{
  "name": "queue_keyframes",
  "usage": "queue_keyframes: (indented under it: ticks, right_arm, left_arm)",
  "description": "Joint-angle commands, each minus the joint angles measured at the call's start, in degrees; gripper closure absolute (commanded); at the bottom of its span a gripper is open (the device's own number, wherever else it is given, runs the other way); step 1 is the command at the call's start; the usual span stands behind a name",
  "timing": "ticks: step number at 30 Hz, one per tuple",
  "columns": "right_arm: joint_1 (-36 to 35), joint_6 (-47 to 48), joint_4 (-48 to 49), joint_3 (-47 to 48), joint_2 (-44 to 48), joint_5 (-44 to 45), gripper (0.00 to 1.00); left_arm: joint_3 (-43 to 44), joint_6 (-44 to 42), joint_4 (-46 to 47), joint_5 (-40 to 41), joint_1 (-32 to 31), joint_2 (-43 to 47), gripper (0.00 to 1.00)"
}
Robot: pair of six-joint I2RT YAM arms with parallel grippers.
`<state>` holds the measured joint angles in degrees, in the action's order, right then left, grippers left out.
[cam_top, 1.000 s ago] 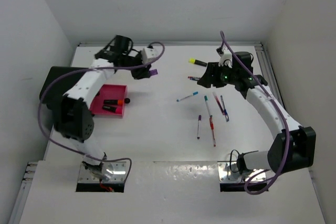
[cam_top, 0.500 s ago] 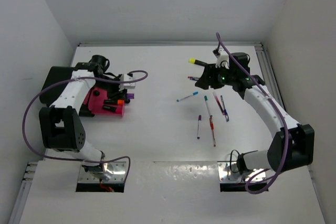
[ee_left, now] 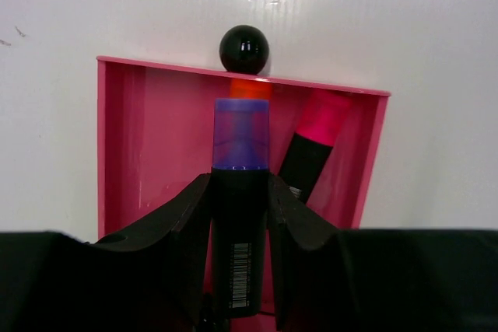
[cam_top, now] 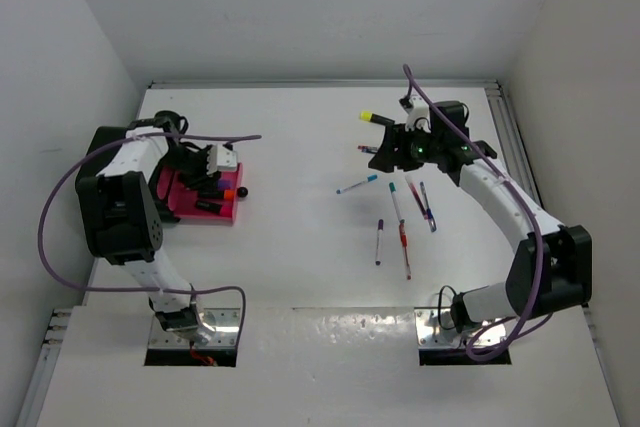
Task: Sort the stationery into containers
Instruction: Place the pen in the drawer.
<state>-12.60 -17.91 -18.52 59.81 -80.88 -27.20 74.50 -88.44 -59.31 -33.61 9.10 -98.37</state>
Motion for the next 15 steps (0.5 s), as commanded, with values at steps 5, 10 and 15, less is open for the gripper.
queue_keyframes:
  ticks: [5,10,15]
  right_arm:
    - [-0.58,1.21,1.65,2.77,-0.77,-0.31,0.38]
    - [-0.58,1.3,1.65,2.76,-1.21,-0.05,0.38]
    - [-0.5,2.09,1.21,3.21,-1.82,0.57,0.37]
  left_arm:
    - [4.51,-1.56,4.19,-1.81,0.74,-3.75,0.93]
    - [6.8,-0.94,4.55,-2.08,0.48,-6.57,0.92]
    - [6.89,-0.59,4.9,-0.94,0.3,-8.42,0.82]
